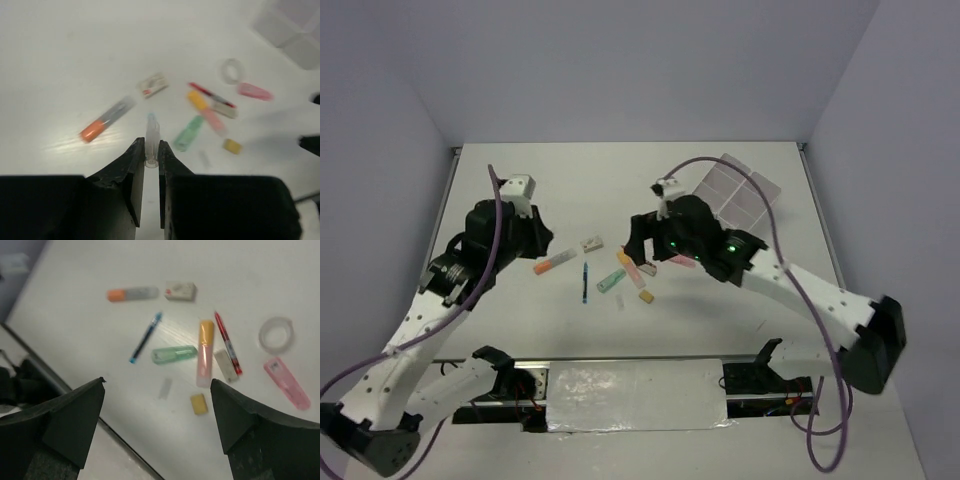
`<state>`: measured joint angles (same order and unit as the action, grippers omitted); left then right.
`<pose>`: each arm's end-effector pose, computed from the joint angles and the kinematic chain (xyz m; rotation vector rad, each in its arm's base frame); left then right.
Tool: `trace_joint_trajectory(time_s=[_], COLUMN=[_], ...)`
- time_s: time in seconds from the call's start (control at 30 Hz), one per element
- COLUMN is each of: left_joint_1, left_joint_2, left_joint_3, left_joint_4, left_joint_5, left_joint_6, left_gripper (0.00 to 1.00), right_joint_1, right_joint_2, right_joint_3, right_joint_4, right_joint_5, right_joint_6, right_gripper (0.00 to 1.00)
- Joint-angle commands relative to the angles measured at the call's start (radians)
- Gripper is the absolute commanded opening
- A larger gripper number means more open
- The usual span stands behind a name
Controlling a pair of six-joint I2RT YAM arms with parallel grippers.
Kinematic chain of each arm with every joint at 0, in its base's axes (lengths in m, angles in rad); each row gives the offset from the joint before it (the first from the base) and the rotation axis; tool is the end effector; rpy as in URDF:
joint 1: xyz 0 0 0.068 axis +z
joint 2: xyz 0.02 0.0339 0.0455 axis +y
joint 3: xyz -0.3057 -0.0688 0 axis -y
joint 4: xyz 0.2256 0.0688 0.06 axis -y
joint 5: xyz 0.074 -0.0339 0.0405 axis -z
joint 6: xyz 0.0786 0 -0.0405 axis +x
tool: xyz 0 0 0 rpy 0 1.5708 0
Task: Sort the stationery into containers
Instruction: Pick up the pen from the center of the board.
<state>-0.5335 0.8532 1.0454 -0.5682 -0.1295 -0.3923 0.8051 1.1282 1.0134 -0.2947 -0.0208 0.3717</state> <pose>0.1518 -0.0779 0.3900 0.0524 1.9742 -0.4849 0.1790 0.1886 0.3628 -0.4579 2.0145 0.7702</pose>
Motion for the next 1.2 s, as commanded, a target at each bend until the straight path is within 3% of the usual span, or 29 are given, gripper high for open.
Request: trace_joint_trajectory(time_s=[0.0,0.03,0.1,0.23,0.4,0.63,0.77,1.07,1.17], left_joint_1=[0.228,0.338,0.426,0.463,0.478,0.481,0.481,0.481,0.481], left_joint_2=[0.050,0.052,0.026,-0.071,-0.126,-0.195,-0.187,-0.221,-0.232], left_joint_3=[-0.051,-0.086,-0.113,-0.127,-0.148,-0.185,-0.186,-0.191,-0.194], left_joint_4=[-0.118,-0.108,-0.096,-0.110,-0.091,-0.039,-0.032,-0.032,-0.027], left_joint_5=[0.111,0.175,0.151,-0.128,-0.119,-0.047,-0.010,-0.032,-0.024], left_joint_6=[0.027,0.038,0.000,-0.089,-0.094,-0.076,-0.062,-0.066,-0.065], left_gripper=[0.00,0.00,0.00,0.00,0.00,0.00,0.00,0.00,0.00], right_joint_1=[0.075,0.126,0.173,0.215,0.259,0.266,0.278,0.284,0.287], right_joint_2=[0.180,0.296,0.443,0.617,0.816,0.949,1.038,1.128,1.127], right_joint_3=[0.190,0.236,0.358,0.477,0.602,0.678,0.766,0.795,0.749], right_joint_4=[-0.177,-0.234,-0.270,-0.271,-0.308,-0.291,-0.346,-0.389,-0.358], right_joint_5=[0.235,0.305,0.343,0.346,0.351,0.320,0.329,0.321,0.291], right_joint_6=[0.079,0.087,0.114,0.162,0.203,0.230,0.236,0.276,0.283], right_gripper=[0.93,0.93,0.92,0.86,0.77,0.63,0.60,0.52,0.43])
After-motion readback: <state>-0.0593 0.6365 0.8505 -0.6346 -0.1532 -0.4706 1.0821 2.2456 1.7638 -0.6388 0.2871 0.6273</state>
